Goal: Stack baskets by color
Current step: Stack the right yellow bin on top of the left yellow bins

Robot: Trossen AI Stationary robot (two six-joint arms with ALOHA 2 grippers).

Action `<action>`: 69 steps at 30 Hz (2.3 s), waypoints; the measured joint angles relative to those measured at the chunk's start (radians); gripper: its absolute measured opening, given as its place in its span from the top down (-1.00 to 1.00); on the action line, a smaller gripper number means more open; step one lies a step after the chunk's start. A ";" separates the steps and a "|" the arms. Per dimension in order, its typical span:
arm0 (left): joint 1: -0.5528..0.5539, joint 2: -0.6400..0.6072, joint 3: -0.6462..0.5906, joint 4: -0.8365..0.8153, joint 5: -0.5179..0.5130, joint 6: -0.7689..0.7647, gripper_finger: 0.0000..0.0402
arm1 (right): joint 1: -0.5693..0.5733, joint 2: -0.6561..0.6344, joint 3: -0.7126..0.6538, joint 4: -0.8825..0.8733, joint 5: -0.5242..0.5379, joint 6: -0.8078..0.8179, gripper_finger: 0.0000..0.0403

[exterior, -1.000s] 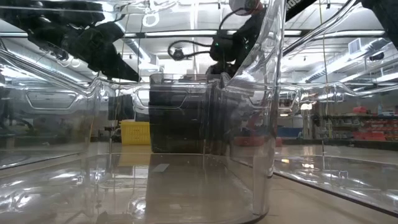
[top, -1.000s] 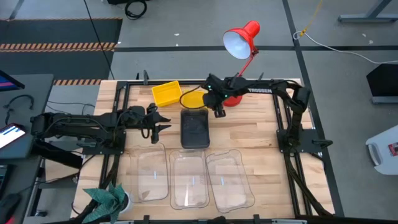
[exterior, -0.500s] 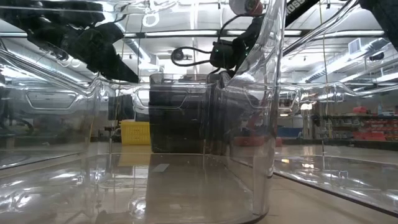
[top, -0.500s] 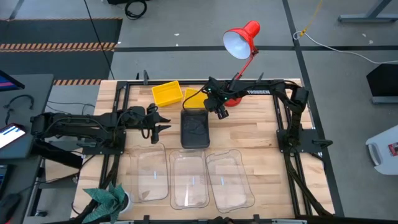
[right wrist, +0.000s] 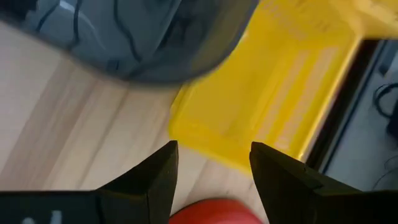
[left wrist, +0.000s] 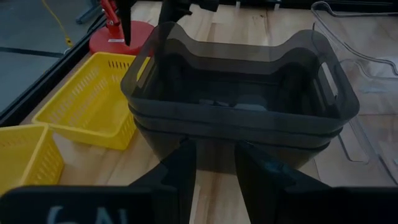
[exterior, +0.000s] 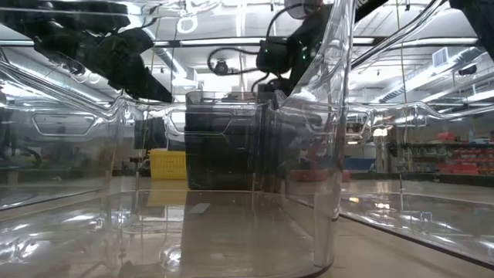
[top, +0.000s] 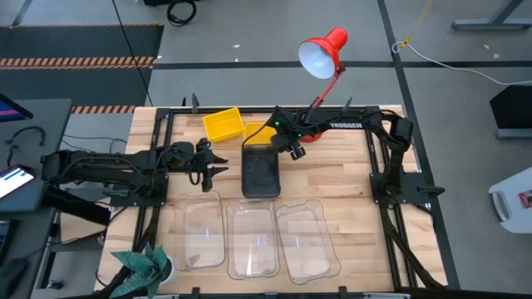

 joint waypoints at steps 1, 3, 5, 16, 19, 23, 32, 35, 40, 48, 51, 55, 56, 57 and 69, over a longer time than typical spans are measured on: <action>0.000 0.000 0.000 0.000 0.000 0.000 0.42 | 0.002 0.000 0.005 0.004 -0.004 -0.003 -0.01; 0.000 0.000 0.000 0.000 0.000 0.000 0.42 | 0.002 0.000 0.006 -0.012 -0.007 -0.021 -0.01; 0.000 0.000 0.000 -0.001 0.000 0.000 0.42 | -0.003 0.000 0.005 -0.047 -0.007 -0.046 -0.01; 0.000 0.000 0.000 -0.015 0.000 0.000 0.42 | -0.016 0.000 -0.081 0.053 -0.099 -0.255 0.03; 0.000 0.000 0.000 -0.028 0.000 -0.001 0.42 | -0.022 0.005 -0.133 0.138 -0.099 -0.290 0.08; 0.000 0.000 0.000 -0.029 0.000 -0.005 0.42 | -0.023 0.006 -0.146 0.193 -0.086 -0.296 0.19; 0.000 0.000 0.000 -0.027 0.000 -0.042 0.42 | -0.025 0.006 -0.146 0.190 -0.079 -0.321 0.69; 0.000 0.000 0.016 -0.040 0.000 -0.082 0.42 | -0.022 0.002 -0.143 0.184 -0.029 -0.324 0.88; 0.000 0.000 0.088 -0.104 -0.037 -0.130 0.42 | -0.005 -0.004 -0.089 0.098 0.036 -0.296 0.90; 0.003 0.008 0.196 -0.245 -0.156 -0.089 0.42 | 0.022 -0.026 0.033 -0.105 0.073 -0.229 0.94; 0.028 0.029 0.235 -0.290 -0.183 -0.025 0.42 | 0.032 -0.031 0.093 -0.182 0.058 -0.205 0.94; 0.065 0.086 0.306 -0.323 -0.177 0.035 0.42 | 0.054 -0.032 0.165 -0.247 0.079 -0.197 0.92; 0.074 0.100 0.322 -0.347 -0.174 0.053 0.42 | 0.062 -0.032 0.181 -0.259 0.090 -0.197 0.92; 0.082 0.117 0.340 -0.377 -0.172 0.067 0.42 | 0.071 -0.032 0.196 -0.261 0.099 -0.197 0.92; 0.094 0.274 0.513 -0.430 -0.173 0.223 0.17 | 0.227 -0.032 0.290 -0.317 0.184 -0.222 0.93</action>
